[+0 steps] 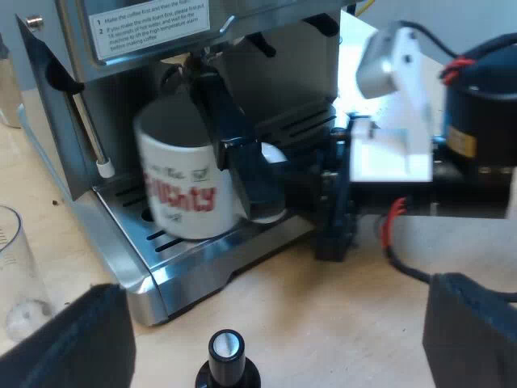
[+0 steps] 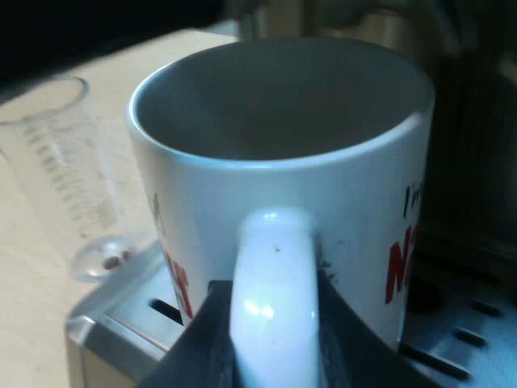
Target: Remove mug from coffee machine
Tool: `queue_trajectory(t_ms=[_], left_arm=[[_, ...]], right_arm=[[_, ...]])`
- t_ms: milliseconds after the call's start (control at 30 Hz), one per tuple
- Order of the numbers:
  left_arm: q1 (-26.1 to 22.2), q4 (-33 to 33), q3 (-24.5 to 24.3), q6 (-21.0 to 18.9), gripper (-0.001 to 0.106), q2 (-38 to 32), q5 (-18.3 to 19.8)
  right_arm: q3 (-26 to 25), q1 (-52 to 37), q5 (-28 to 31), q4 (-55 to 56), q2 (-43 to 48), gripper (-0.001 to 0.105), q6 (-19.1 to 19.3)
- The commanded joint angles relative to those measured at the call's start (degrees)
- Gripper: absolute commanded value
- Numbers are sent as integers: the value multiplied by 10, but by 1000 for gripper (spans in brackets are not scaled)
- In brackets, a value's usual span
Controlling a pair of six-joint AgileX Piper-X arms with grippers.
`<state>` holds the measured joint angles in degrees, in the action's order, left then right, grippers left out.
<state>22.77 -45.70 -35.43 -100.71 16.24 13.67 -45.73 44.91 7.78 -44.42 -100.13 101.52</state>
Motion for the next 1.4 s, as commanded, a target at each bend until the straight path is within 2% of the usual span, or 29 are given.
queue_trajectory(t_ms=[33,400,700,767,900,1133,1200,1267,1400], left_arm=[[4,4,-4,-8,79,0,3],[4,4,-4,-8,79,0,7],[4,-3,-4,-8,79,2,72],[4,-3,-4,-8,79,2,91],[4,-3,-4,-9,79,2,94],[75,-3,-4,-10,79,26,97],[92,-3,-4,-10,79,36,97],[109,-2,-4,-10,79,50,97],[115,7,-4,-10,79,64,97]], right_arm=[[30,0,15,-12,36,0,2],[174,6,16,-26,174,0,2],[256,60,79,-16,304,0,2],[268,89,113,11,342,0,2],[276,127,168,49,387,0,2],[279,208,289,158,487,0,-2],[279,215,333,186,506,0,-17],[279,214,381,220,527,0,-54],[279,200,439,248,549,0,-67]])
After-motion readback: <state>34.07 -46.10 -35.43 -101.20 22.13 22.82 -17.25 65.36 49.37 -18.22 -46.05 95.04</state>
